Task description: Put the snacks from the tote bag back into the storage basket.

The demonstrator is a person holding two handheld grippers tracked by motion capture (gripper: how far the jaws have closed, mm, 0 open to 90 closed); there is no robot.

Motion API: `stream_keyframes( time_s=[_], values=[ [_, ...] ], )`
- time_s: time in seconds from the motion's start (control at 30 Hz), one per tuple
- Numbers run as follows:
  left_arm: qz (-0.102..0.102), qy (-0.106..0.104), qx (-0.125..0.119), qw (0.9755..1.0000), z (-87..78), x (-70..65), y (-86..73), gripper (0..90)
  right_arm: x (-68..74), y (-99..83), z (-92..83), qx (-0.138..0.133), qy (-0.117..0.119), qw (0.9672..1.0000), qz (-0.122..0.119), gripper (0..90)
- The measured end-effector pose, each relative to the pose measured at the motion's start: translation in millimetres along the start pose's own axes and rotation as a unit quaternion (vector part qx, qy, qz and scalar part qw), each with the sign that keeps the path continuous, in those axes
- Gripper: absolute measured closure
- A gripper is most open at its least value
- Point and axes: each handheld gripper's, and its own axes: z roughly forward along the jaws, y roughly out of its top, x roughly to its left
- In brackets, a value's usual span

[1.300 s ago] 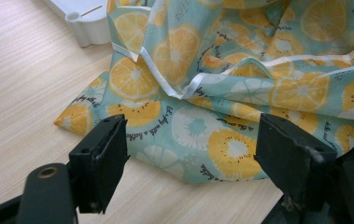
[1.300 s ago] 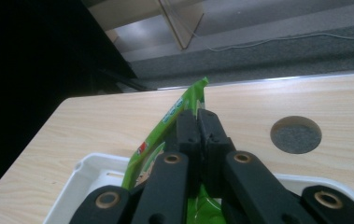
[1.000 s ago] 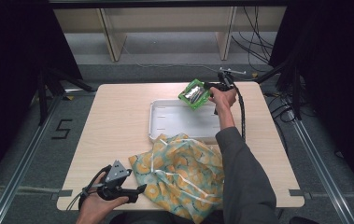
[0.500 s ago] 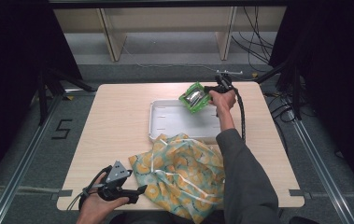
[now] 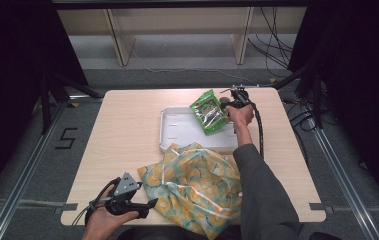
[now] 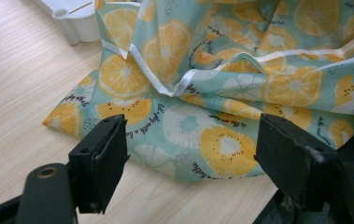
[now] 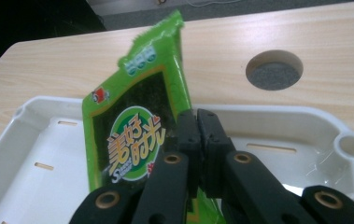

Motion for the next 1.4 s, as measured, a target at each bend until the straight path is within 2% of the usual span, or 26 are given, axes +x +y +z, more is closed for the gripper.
stream_keyframes(
  time_s=[0.07,0.13,0.17,0.2,0.23,0.3,0.4,0.5,0.57,0.6,0.77,0.8,0.83,0.87,0.93,0.97,1.0,1.1,1.13,1.17,1.2,1.23,1.27,1.3,1.33,1.4],
  values=[
    [0.017,0.000,0.013,0.9998,-2.1,2.9,0.4,24.6,0.6,-2.2,1.5,0.001,-0.003,1.0000,0.006,90.0],
    [-0.002,0.001,-0.002,1.0000,-0.3,0.3,-0.1,24.6,2.6,-2.1,1.8,0.008,-0.005,0.9999,0.013,90.0],
    [-0.001,0.001,-0.002,1.0000,-0.3,0.5,-0.1,24.6,4.2,-3.1,2.0,0.010,-0.001,0.9997,0.022,90.0],
    [-0.002,0.001,-0.002,1.0000,-0.3,0.5,0.0,24.6,2.8,-3.3,3.3,0.001,-0.004,1.0000,0.008,90.0],
    [-0.002,0.001,-0.002,1.0000,-0.4,0.5,0.0,24.6,5.5,-3.0,2.2,0.008,-0.001,0.9997,0.025,90.0],
    [-0.001,0.001,-0.002,1.0000,-0.4,0.4,0.0,24.6,-0.3,-2.4,4.3,0.006,-0.013,0.9998,-0.013,90.0],
    [0.004,0.001,0.001,1.0000,-0.9,1.0,0.2,24.6,2.5,-4.0,3.1,0.014,-0.010,0.9999,0.001,90.0],
    [-0.001,0.001,-0.002,1.0000,-0.4,0.6,0.1,24.6,-0.5,-5.7,4.2,0.012,-0.014,0.9995,-0.024,90.0],
    [0.004,0.002,0.001,1.0000,-0.9,1.1,0.3,24.6,3.2,-8.2,5.0,0.016,-0.020,0.9997,0.006,90.0],
    [0.004,0.002,0.000,1.0000,-0.9,1.1,0.3,24.6,-0.9,-8.0,4.2,0.020,-0.020,0.9995,-0.012,90.0],
    [0.003,0.002,0.001,1.0000,-0.8,0.9,0.3,24.6,2.7,-11.8,3.2,0.027,-0.010,0.9989,0.037,90.0],
    [0.000,0.002,-0.002,1.0000,-0.3,0.4,0.3,24.6,-3.6,-11.9,3.5,0.022,-0.009,0.9997,0.001,89.7],
    [-0.001,0.002,-0.002,1.0000,-0.3,0.3,0.3,24.6,-0.5,-13.1,3.1,0.021,-0.002,0.9994,0.029,89.3],
    [-0.001,0.002,-0.002,1.0000,-0.3,0.2,0.3,24.6,-1.9,-13.0,3.0,0.015,0.001,0.9996,0.024,89.1],
    [0.002,0.002,0.000,1.0000,-0.5,0.4,0.4,24.6,-2.6,-12.2,0.5,0.025,-0.009,0.9995,0.017,89.2],
    [0.014,0.007,0.006,0.9999,-1.2,2.3,0.8,24.6,-2.7,-11.8,-0.2,0.020,-0.009,0.9996,0.018,89.1],
    [0.021,0.008,0.006,0.9997,-1.1,3.3,1.1,24.6,0.0,-11.6,-2.0,0.027,-0.007,0.9989,0.038,88.8],
    [0.020,0.008,0.007,0.9997,-0.9,3.1,1.1,24.6,0.3,-8.4,-6.3,0.027,-0.010,0.9987,0.041,88.3],
    [0.022,0.008,0.006,0.9997,-0.8,3.2,1.2,24.6,0.5,-8.3,-7.4,0.017,-0.003,0.9989,0.043,88.3],
    [0.023,0.006,0.007,0.9997,-0.9,3.3,1.2,24.6,-2.2,-7.4,-9.1,0.018,-0.006,0.9996,0.021,88.3],
    [0.022,0.007,0.006,0.9997,-0.8,3.3,1.1,24.6,-1.7,-6.4,-10.0,0.007,0.005,0.9995,0.029,88.3],
    [0.022,0.002,0.017,0.9996,-2.3,3.1,1.0,24.6,-4.6,-4.6,-13.2,0.007,-0.010,0.9999,-0.002,88.3],
    [0.013,0.002,0.011,0.9999,-1.5,2.0,0.8,24.6,-5.6,-3.7,-14.7,0.004,-0.004,0.9999,-0.010,88.3],
    [0.001,0.002,-0.001,1.0000,0.1,0.4,0.5,24.6,-4.5,-2.1,-17.9,0.010,-0.007,0.9999,-0.004,87.9],
    [0.015,0.003,0.010,0.9998,-1.5,2.5,0.8,24.6,-3.3,-1.6,-19.8,0.010,-0.003,0.9999,0.000,87.8],
    [0.014,0.004,0.010,0.9998,-1.5,2.8,0.8,24.6,-9.5,-0.1,-21.4,0.004,-0.005,0.9991,-0.042,87.0]
  ],
)
